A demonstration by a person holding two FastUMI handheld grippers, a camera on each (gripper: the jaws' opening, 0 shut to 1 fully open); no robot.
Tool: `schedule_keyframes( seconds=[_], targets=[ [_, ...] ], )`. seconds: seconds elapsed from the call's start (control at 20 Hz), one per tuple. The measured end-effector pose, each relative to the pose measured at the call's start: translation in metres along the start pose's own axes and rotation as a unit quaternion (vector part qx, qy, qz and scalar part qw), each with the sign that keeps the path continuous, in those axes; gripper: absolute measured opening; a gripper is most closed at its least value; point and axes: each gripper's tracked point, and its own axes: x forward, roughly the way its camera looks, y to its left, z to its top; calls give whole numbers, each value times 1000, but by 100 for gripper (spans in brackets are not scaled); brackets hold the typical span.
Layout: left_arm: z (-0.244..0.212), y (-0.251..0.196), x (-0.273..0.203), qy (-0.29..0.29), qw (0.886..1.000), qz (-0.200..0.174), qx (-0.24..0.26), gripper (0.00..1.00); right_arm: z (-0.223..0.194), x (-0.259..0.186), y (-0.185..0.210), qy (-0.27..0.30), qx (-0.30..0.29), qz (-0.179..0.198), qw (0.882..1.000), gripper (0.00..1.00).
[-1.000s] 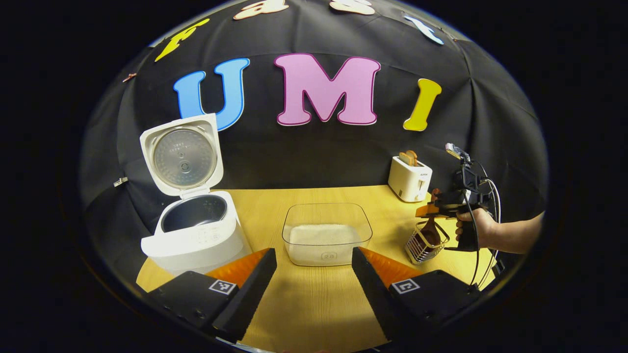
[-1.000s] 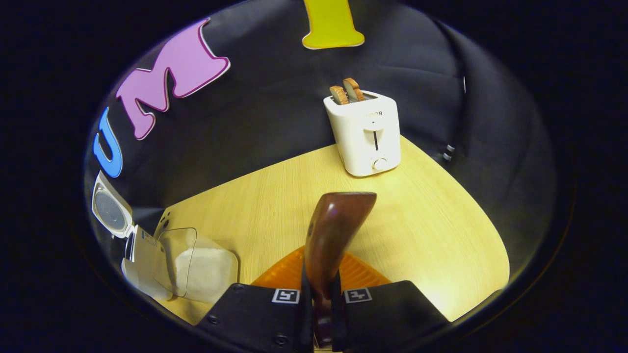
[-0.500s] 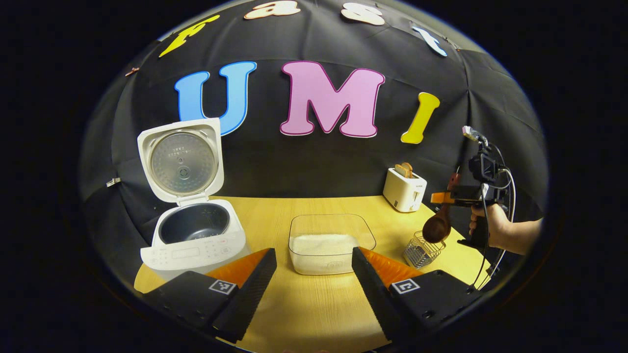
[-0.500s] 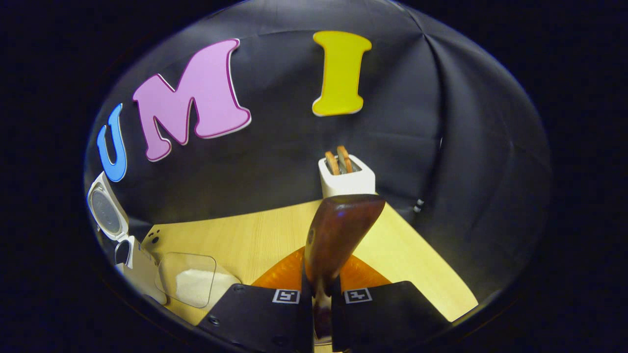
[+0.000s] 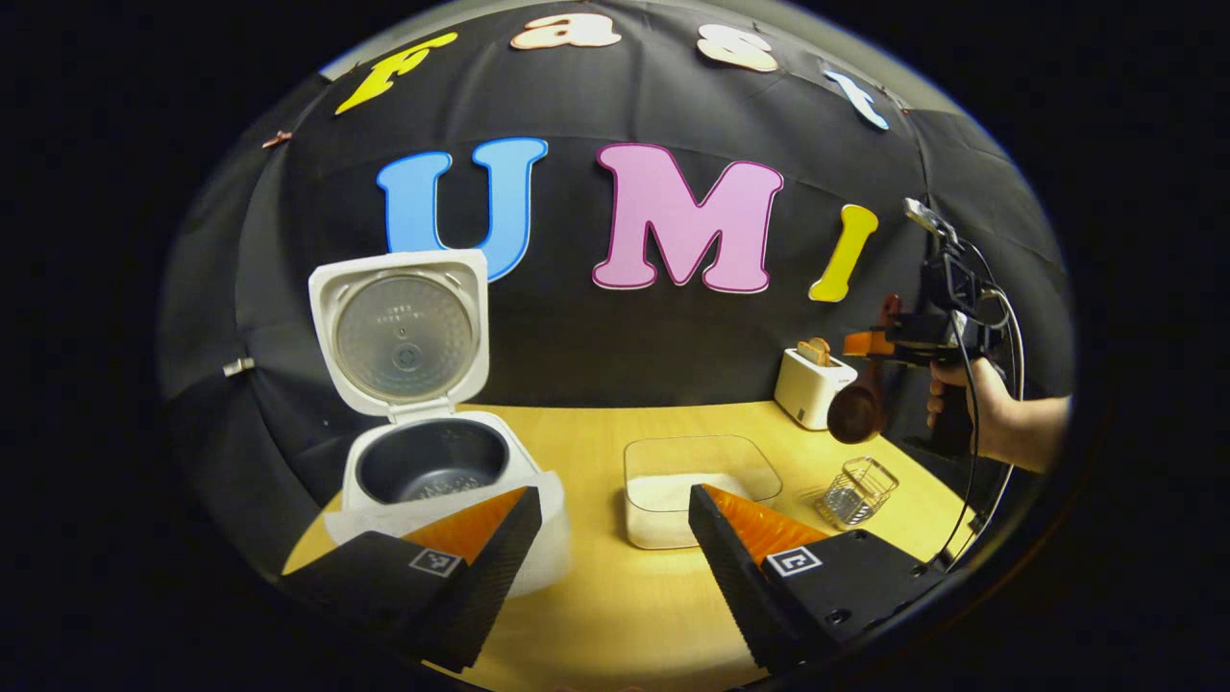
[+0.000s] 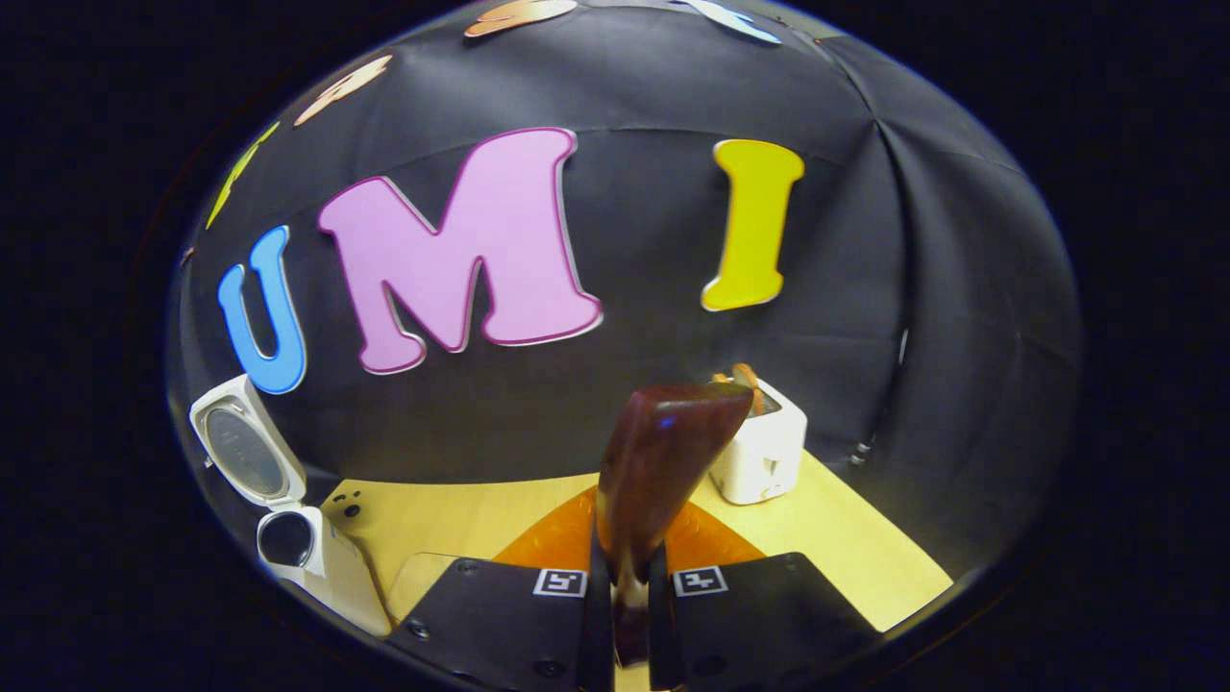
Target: Close the left gripper, press the button to open the rice cooker; take a wooden spoon from the chopstick holder with the right hand, scoop a spoonful of rice and pour it into the rice cooker, then put the wooden spoon back into the chopstick holder.
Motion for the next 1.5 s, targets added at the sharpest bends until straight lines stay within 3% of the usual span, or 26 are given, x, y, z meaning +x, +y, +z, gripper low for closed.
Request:
schedule_keyframes(
  seconds=[0.45,0.75,0.95,1.1,1.5],
  targets=[
    [11,50,-10,-16,1000,-11,-16,99,-99,49,125,20,-68,45,997,18],
    [7,69,-3,-26,999,-18,22,99,-137,80,117,30,-78,18,996,18],
    [-8,65,6,-15,999,-29,18,99,-149,86,115,43,-67,16,997,18],
    [-12,71,9,-9,1000,-28,-12,99,-163,84,125,67,-45,22,997,18],
    [-14,115,10,-9,999,18,-33,99,-183,71,166,104,9,44,993,18]
  ],
)
